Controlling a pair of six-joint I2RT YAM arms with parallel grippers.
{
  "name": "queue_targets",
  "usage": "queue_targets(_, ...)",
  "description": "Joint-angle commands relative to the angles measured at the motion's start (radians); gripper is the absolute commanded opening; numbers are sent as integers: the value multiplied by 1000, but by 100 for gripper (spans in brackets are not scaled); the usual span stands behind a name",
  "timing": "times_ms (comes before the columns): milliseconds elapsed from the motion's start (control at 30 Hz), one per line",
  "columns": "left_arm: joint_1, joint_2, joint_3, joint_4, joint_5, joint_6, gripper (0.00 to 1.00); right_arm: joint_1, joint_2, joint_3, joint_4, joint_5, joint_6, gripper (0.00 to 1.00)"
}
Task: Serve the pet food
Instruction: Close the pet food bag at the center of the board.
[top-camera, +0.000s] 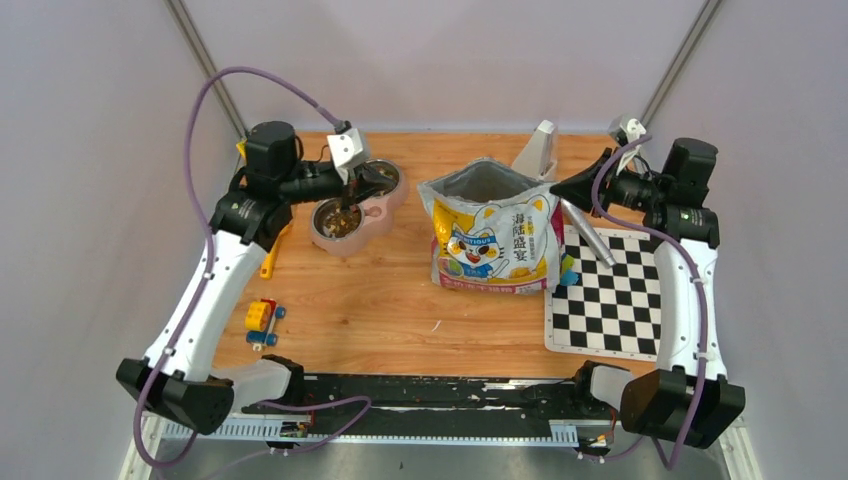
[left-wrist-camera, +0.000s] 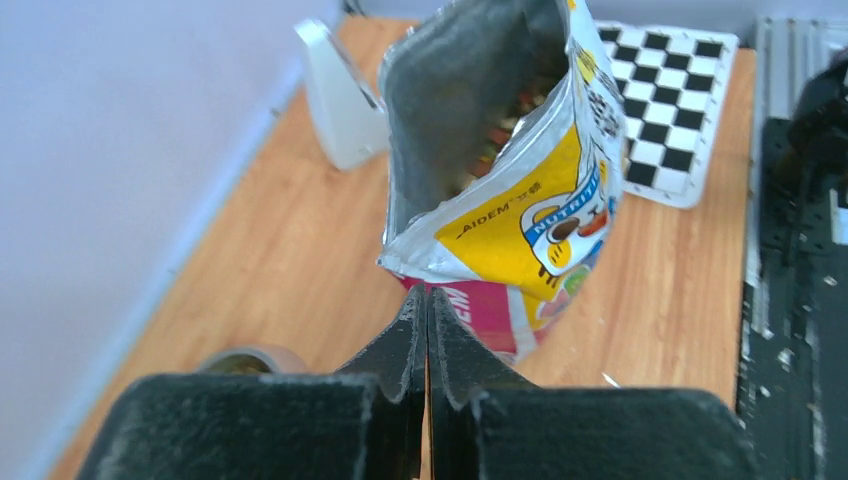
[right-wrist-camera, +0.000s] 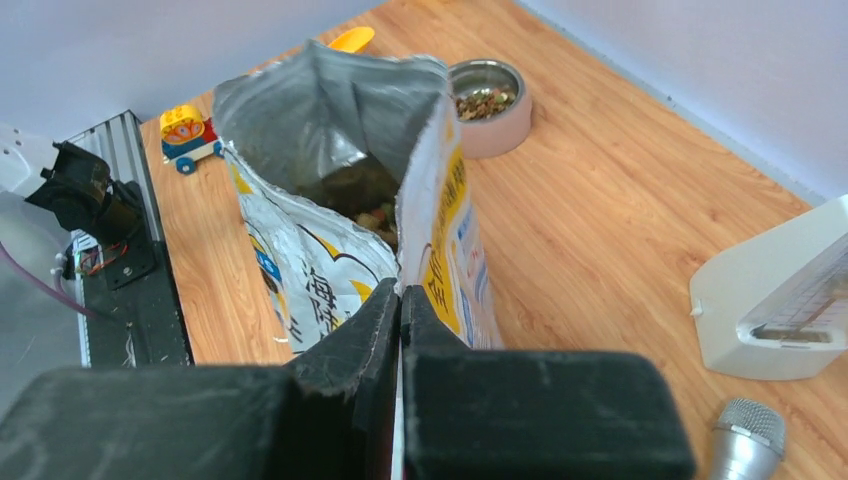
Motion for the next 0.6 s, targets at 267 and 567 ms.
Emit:
queue_targets(267, 23, -68, -168, 184, -4, 2, 66, 32, -89, -186, 215, 99, -36, 0)
queue_targets(567, 23, 50, -18, -7, 91, 166, 100, 33, -141, -188, 219, 125, 12, 0)
